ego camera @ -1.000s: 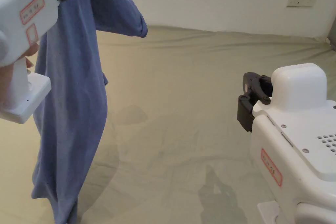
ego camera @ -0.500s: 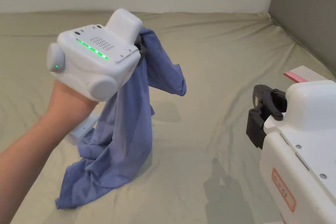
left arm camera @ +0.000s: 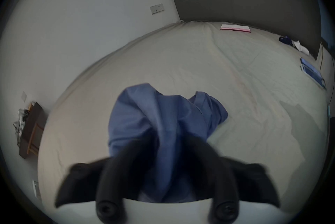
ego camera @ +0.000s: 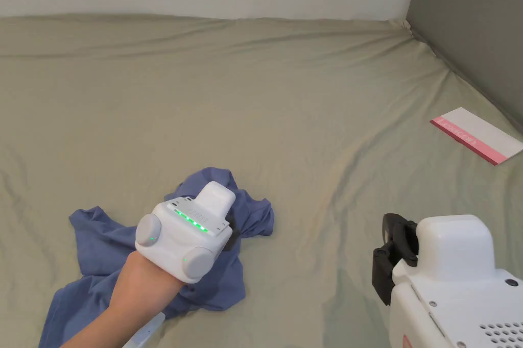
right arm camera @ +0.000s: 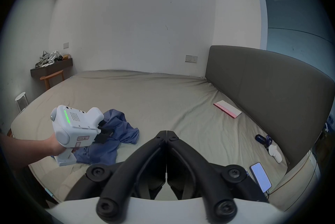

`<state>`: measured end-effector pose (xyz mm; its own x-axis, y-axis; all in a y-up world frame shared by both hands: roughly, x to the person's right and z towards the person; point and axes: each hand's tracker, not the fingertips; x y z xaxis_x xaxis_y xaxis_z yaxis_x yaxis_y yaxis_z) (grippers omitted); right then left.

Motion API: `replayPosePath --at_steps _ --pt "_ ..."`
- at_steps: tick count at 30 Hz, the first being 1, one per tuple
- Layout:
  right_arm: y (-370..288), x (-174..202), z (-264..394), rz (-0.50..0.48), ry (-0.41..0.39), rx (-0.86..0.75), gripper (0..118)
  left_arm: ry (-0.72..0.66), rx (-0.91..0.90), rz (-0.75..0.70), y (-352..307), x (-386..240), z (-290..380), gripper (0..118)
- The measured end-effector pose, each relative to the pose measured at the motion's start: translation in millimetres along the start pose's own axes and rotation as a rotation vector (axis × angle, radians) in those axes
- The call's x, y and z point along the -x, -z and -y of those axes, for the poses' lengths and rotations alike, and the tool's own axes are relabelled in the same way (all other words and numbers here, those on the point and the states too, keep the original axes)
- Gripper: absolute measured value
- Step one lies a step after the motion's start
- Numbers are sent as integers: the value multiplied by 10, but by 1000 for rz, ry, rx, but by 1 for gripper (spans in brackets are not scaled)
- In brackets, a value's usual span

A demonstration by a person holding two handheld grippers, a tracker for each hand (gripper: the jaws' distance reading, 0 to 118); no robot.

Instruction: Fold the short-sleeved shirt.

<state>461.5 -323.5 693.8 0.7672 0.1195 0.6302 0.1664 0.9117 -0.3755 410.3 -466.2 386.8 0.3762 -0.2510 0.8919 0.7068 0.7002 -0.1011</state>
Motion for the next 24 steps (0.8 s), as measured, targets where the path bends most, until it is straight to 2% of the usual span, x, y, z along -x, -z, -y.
replayPosePath --at_steps 1,2,4,9,15,18,20,22,24 --pt "-7 13 3 -4 -5 3 1 -10 1 4 -42 45 -3 104" --pt "-19 28 2 -8 -10 4 1 -26 -5 8 -122 78 3 118" --pt "-68 64 -17 -15 -25 -2 1 -73 -98 -8 -409 211 -39 114" --pt "-230 148 -229 -32 -62 -62 1 -207 -267 -57 -1455 583 -171 114" --pt "-462 384 -664 -73 -139 -204 1 -307 -507 -261 -2738 926 -140 112" --pt "-570 544 -849 -107 -154 -263 1 -315 -588 -387 -3232 920 1 96" --pt "-632 667 -935 -122 -164 -301 1 -325 -639 -522 -3434 823 149 61" --pt "-693 788 -959 -126 -176 -327 1 -328 -633 -516 -3559 781 258 17" --pt "-748 914 -957 -136 -166 -347 1 -343 -617 -514 -3659 738 334 2"
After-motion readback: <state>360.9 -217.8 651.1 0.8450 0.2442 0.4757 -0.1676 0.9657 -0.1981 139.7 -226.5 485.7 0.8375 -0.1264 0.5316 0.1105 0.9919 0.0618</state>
